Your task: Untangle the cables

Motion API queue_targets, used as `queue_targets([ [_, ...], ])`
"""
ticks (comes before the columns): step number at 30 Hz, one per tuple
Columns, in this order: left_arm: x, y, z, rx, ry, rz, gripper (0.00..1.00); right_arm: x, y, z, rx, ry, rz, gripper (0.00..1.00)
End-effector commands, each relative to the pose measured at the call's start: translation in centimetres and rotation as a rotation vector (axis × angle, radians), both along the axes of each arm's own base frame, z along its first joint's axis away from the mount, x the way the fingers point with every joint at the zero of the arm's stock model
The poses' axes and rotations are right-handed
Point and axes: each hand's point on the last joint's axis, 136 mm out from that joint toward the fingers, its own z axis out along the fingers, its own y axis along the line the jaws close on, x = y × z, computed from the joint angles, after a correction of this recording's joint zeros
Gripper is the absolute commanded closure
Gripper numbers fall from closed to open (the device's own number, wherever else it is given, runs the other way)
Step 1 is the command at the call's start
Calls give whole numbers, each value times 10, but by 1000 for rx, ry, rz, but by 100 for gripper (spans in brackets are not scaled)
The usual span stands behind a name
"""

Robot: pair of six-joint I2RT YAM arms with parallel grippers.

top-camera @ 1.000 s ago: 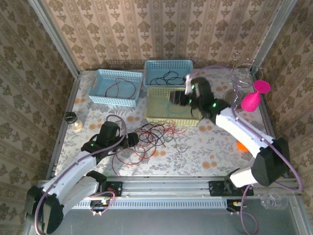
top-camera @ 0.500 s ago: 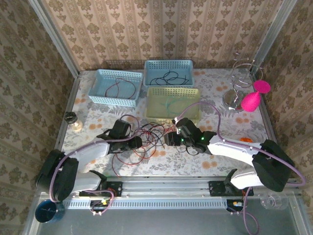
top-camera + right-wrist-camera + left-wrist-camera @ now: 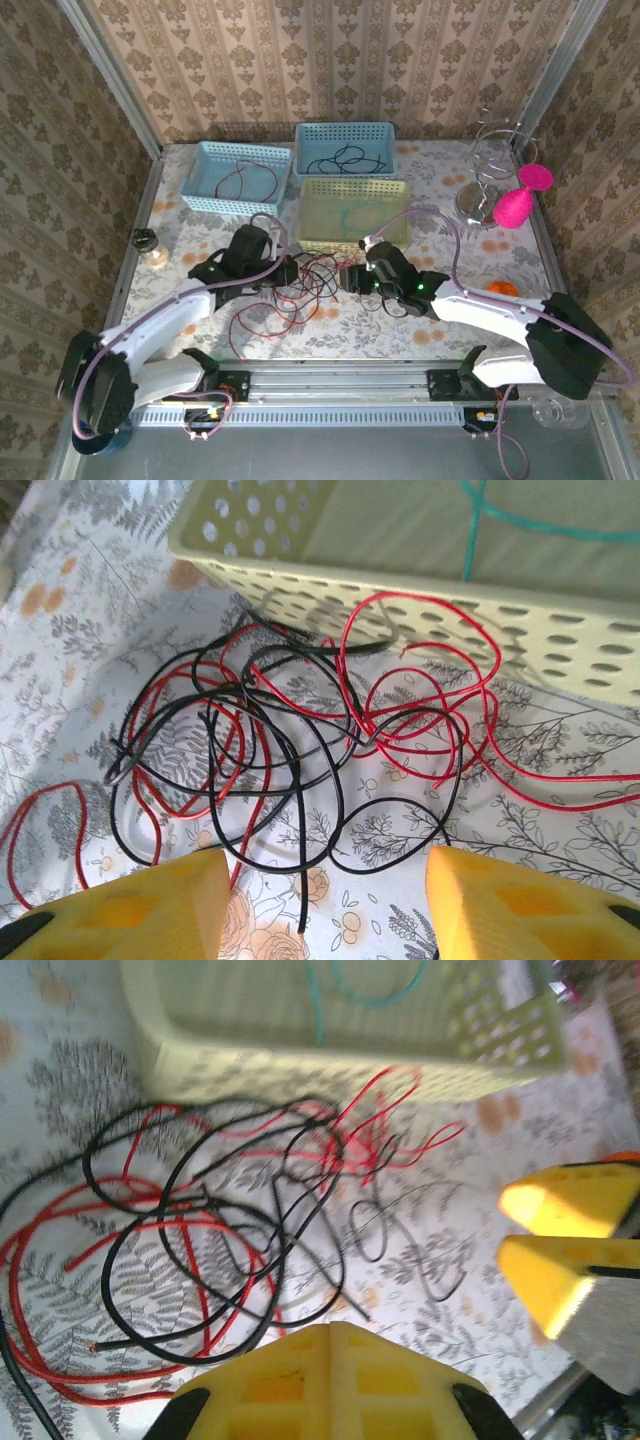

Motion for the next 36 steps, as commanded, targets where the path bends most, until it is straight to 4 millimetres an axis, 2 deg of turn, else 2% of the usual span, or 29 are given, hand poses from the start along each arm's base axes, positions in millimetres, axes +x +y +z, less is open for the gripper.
queue_targets([
  [1,-6,8,20,25,-47,-12,100,0,-11,10,-7,-45,-33,44],
  [3,-5,9,30,29,-93,-23,100,-1,-13,12,-6,-53,-33,44],
  [4,-4,10,31,42,-107,-30,91,-1,-14,15,-7,-59,-37,44],
  [5,-4,9,28,55,-108,-40,68,0,-15,15,-10,-62,-40,43],
  [6,-4,6,23,69,-100,-70,52,0,-16,16,-14,-63,-43,42],
  [7,-5,2,17,84,-93,-104,46,0,-16,16,-17,-64,-43,42],
  [15,6,-14,-55,290,26,-209,39,-7,-24,9,-30,-38,-55,38],
  [19,8,-15,-85,366,106,-233,45,-12,-34,6,-40,-38,-76,36],
  [21,7,-14,-89,405,128,-240,51,-14,-40,6,-45,-43,-89,35],
  [24,3,-23,-73,467,46,-308,63,-17,-47,9,-53,-56,-100,35],
  [28,1,-26,-55,490,-6,-330,96,-18,-54,18,-51,-86,-113,34],
  [29,0,-25,-52,489,-9,-328,100,-17,-54,21,-50,-91,-114,34],
  [32,-3,-26,-37,466,-33,-324,100,-18,-58,27,-47,-108,-119,34],
  [36,-10,-29,-4,405,-101,-321,100,-20,-64,29,-48,-118,-131,34],
])
